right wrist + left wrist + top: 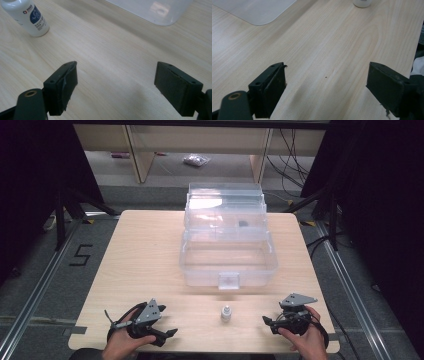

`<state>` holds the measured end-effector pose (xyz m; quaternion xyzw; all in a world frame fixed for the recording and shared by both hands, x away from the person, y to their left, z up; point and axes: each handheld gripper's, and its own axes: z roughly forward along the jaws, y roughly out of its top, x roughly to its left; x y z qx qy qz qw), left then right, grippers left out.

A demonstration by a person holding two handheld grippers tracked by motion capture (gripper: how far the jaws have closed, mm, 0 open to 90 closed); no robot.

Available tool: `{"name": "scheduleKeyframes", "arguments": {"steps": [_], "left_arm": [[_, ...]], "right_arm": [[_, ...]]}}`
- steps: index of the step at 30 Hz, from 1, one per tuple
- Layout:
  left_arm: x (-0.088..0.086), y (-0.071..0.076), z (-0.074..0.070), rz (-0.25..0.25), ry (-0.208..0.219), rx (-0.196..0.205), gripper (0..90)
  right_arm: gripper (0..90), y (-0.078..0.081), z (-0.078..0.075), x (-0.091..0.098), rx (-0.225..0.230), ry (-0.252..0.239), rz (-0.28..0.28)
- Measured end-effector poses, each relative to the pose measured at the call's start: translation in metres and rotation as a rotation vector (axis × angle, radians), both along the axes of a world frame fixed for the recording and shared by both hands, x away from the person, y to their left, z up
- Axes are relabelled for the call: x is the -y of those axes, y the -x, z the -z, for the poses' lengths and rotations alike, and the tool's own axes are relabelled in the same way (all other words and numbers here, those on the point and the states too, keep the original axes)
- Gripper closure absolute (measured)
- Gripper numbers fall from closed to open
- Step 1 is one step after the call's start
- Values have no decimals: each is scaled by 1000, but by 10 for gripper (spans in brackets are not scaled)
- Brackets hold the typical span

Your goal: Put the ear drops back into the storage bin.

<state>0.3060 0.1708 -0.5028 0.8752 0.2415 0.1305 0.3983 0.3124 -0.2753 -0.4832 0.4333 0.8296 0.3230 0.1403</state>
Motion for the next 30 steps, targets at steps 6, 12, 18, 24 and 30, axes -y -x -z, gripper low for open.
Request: {"name": "scheduleKeyframes", "arguments": {"steps": [6,12,18,24,30], "left_arm": [[0,0,0,0,2,2,151],[0,0,1,-2,2,2,151],[0,-1,1,0,-7,2,151],[0,-1,1,-3,0,-2,150],[0,-1,1,-2,0,-3,151]], "right_arm": [[230,-1,0,-1,-8,4,-19],[233,-1,-2,-2,-17,12,-43],[254,-2,-4,-4,-20,17,-46],[258,-1,-4,-10,-8,6,-53],[262,-3,-8,-15,-11,25,-104]]}}
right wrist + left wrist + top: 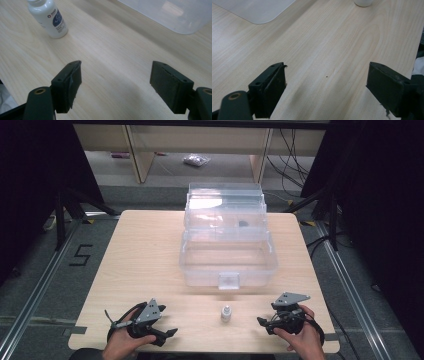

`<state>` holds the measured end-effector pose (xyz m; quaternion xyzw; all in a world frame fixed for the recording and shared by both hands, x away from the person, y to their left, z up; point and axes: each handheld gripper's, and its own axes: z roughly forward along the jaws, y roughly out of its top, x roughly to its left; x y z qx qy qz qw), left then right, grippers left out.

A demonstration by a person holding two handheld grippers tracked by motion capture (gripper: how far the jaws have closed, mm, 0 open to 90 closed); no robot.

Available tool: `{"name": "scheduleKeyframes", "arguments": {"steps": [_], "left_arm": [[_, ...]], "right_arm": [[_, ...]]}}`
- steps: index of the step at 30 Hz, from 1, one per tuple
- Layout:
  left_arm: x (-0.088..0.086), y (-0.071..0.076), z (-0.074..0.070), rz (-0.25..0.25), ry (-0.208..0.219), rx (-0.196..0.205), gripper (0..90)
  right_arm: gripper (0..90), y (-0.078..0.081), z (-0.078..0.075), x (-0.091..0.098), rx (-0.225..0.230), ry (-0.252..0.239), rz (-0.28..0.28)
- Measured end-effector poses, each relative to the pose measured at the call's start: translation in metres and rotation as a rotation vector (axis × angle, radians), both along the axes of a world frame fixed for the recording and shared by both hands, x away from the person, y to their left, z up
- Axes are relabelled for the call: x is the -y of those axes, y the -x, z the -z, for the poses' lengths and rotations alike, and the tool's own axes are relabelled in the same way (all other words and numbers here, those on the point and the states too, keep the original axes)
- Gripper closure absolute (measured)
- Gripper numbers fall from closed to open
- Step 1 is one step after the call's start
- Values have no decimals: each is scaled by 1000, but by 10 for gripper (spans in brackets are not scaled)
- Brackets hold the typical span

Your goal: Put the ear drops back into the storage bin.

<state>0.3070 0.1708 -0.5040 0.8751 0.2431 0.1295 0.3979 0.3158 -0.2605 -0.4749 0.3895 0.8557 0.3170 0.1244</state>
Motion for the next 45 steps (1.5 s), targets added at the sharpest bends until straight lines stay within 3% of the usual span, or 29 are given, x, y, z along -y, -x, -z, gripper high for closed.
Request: {"name": "scheduleKeyframes", "arguments": {"steps": [4,6,7,8,9,13,18,22,25,26,29,31,36,38,45], "left_arm": [[0,0,0,-1,-2,1,151],[0,0,0,-3,-2,4,151],[0,0,0,-4,-2,5,151],[0,0,0,2,-3,2,151],[0,0,0,-2,4,1,151],[0,0,0,-2,-1,2,151],[0,0,0,-3,0,5,150],[0,0,0,-2,-1,4,151],[0,0,0,-2,1,7,151],[0,1,0,-3,5,1,151],[0,0,0,-2,-4,6,151],[0,0,0,-2,0,3,151],[0,0,0,-1,0,2,151],[0,0,0,0,0,2,151],[0,0,0,-1,2,2,151]], "right_arm": [[263,-2,-3,-6,7,3,-23],[263,-2,-5,-11,-13,-5,-35],[263,-4,-5,-11,9,-3,-57],[265,-4,-6,-14,-12,-8,-61],[266,-5,-5,-16,5,-13,-73],[272,-5,-8,-27,-22,12,-114],[284,-7,-11,-40,-12,20,-156],[292,-8,-18,-57,-21,51,-219],[292,-7,-20,-63,-30,69,-202],[298,-8,-21,-68,-39,103,-227],[302,-10,-19,-76,-35,113,-246],[310,-13,-18,-80,-30,117,-290],[321,-15,-21,-88,-36,147,-315],[323,-14,-20,-91,-39,148,-297],[335,-20,-18,-103,-43,191,-351]]}}
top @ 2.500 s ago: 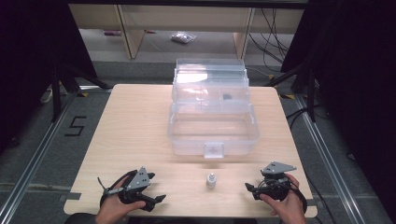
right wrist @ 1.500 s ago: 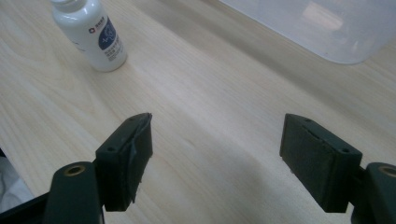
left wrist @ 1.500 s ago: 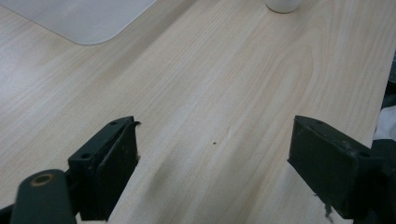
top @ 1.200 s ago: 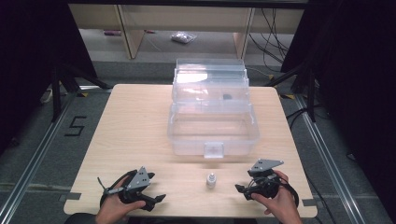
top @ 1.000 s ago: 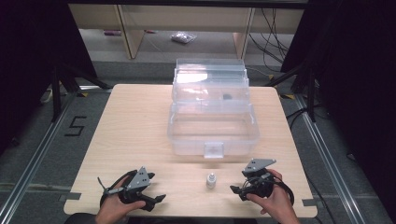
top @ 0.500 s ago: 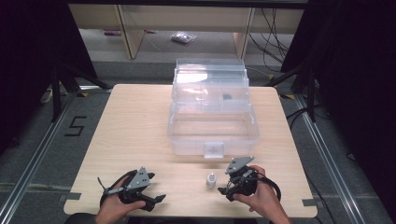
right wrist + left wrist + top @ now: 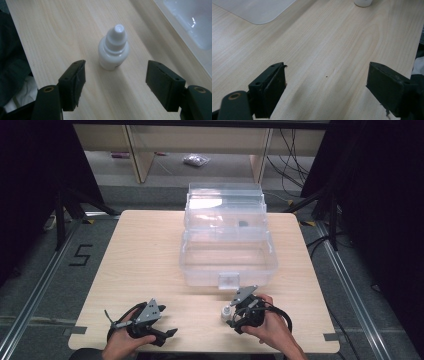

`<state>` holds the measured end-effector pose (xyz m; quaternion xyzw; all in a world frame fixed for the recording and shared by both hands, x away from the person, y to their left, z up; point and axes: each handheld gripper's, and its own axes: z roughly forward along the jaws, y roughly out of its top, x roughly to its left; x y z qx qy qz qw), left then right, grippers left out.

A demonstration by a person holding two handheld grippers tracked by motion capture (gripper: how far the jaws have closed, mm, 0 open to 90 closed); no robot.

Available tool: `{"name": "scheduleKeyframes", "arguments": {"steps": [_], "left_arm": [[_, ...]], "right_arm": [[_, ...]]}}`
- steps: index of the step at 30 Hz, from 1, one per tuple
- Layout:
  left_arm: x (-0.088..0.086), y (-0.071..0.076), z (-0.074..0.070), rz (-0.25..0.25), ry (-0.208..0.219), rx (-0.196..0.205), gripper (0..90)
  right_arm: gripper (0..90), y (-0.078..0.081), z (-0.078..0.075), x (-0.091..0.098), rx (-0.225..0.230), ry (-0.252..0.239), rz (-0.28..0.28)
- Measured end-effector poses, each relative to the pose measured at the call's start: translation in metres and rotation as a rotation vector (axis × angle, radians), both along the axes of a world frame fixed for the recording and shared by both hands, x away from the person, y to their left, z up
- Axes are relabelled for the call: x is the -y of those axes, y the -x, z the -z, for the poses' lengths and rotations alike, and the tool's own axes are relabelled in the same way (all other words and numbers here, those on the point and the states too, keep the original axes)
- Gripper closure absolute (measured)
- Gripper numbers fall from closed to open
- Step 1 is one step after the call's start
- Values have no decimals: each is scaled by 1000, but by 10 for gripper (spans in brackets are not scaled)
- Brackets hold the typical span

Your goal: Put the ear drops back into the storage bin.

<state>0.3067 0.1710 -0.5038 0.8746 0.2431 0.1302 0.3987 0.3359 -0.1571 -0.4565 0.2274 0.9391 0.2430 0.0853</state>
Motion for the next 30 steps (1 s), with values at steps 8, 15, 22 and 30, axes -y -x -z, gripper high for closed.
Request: {"name": "scheduleKeyframes", "arguments": {"steps": [8,15,22,30], "left_arm": [[0,0,0,1,1,0,151],[-1,-1,-1,7,-12,5,151],[-1,-1,-1,8,-12,5,151],[0,0,0,4,4,-2,151]], "right_arm": [[346,-7,3,-13,-12,36,-25],[370,-11,8,-23,-31,73,-33],[420,-16,13,-31,-36,100,-51],[476,-19,16,-35,-53,123,-68]]}}
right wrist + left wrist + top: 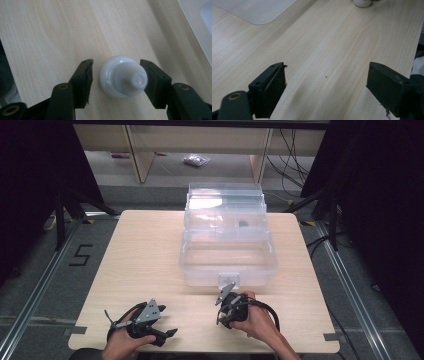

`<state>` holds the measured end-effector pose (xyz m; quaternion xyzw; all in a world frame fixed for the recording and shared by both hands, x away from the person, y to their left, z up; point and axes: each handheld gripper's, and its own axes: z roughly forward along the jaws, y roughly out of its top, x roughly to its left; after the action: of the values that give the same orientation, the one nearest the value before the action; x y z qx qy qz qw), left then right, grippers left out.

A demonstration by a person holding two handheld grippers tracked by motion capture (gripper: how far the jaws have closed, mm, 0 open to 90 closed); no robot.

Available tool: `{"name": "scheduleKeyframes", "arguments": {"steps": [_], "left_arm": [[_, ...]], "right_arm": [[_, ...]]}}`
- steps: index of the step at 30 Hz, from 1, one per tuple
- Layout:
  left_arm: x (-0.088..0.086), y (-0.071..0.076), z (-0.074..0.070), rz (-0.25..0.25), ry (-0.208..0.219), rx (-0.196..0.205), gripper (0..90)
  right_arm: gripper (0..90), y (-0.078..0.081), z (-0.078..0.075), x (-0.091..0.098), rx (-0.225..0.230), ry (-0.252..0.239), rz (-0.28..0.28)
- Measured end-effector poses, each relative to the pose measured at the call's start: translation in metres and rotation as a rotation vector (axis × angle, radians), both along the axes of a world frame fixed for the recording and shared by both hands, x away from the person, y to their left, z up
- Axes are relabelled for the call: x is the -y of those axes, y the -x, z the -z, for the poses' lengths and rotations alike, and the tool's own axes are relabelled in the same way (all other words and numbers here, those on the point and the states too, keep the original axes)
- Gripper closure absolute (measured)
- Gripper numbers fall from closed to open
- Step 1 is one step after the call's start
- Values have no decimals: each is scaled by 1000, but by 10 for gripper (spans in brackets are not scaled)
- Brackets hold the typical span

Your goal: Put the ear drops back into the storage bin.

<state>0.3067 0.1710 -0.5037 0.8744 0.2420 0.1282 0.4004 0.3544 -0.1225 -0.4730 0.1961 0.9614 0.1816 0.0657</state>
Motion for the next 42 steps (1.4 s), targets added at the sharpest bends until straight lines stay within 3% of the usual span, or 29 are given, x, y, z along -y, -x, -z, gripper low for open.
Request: {"name": "scheduleKeyframes", "arguments": {"steps": [9,12,16,17,23,25,42], "left_arm": [[0,0,0,1,0,0,151],[0,0,0,2,0,1,151],[0,0,0,1,1,0,150],[0,0,0,1,0,1,151],[-1,-1,0,6,-17,11,151],[0,0,0,0,3,-6,151],[0,0,1,-2,-3,3,151]], "right_arm": [[599,-2,2,-3,-6,13,-5],[600,-1,-1,-3,-6,17,-16],[600,2,-13,0,-13,-13,16],[600,0,-15,1,12,-20,-5],[601,-3,-27,5,24,-29,0],[600,-3,-30,6,16,-40,7],[601,-16,-62,24,13,-37,28]]}}
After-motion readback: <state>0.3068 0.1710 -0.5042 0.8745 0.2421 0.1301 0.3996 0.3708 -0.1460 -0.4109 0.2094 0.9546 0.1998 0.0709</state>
